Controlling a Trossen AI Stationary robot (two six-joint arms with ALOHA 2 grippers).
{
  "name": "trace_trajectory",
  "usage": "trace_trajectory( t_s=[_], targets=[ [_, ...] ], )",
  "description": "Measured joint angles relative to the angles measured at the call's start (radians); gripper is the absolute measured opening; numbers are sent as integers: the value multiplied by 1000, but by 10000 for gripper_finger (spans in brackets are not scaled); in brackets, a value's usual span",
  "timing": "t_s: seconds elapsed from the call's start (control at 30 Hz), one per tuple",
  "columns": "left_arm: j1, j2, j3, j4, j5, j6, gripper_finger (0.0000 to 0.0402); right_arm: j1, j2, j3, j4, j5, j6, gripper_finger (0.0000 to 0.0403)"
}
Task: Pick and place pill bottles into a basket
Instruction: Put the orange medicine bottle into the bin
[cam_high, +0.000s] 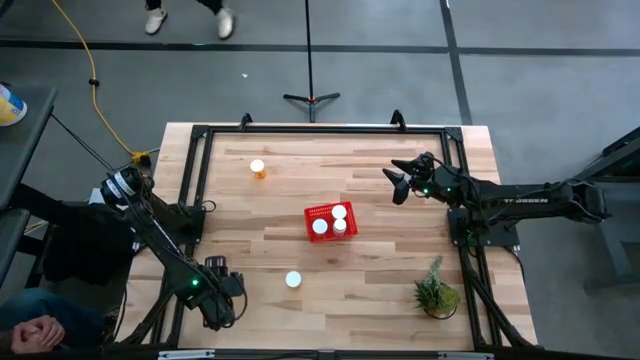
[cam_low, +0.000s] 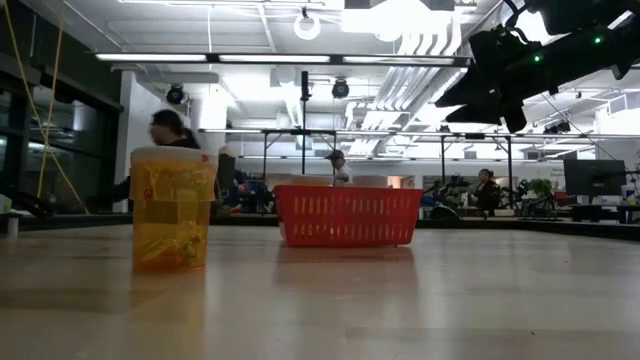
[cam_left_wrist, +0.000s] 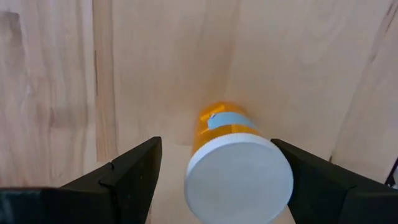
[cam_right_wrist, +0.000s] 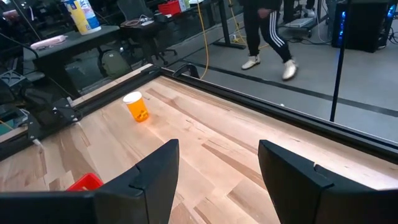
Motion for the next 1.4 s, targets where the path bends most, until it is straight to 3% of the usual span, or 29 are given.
trace_trajectory(
  t_s=[0.5, 0.73, 1.4],
  targets=[
    [2, 14, 0, 0, -10, 19, 330, 0, 0, 0, -12, 0, 0, 211],
    [2, 14, 0, -6, 47, 34, 330, 0, 0, 0, -22, 0, 0, 211],
    [2, 14, 0, -8, 21, 52, 330, 0, 0, 0, -23, 0, 0, 211]
  ],
)
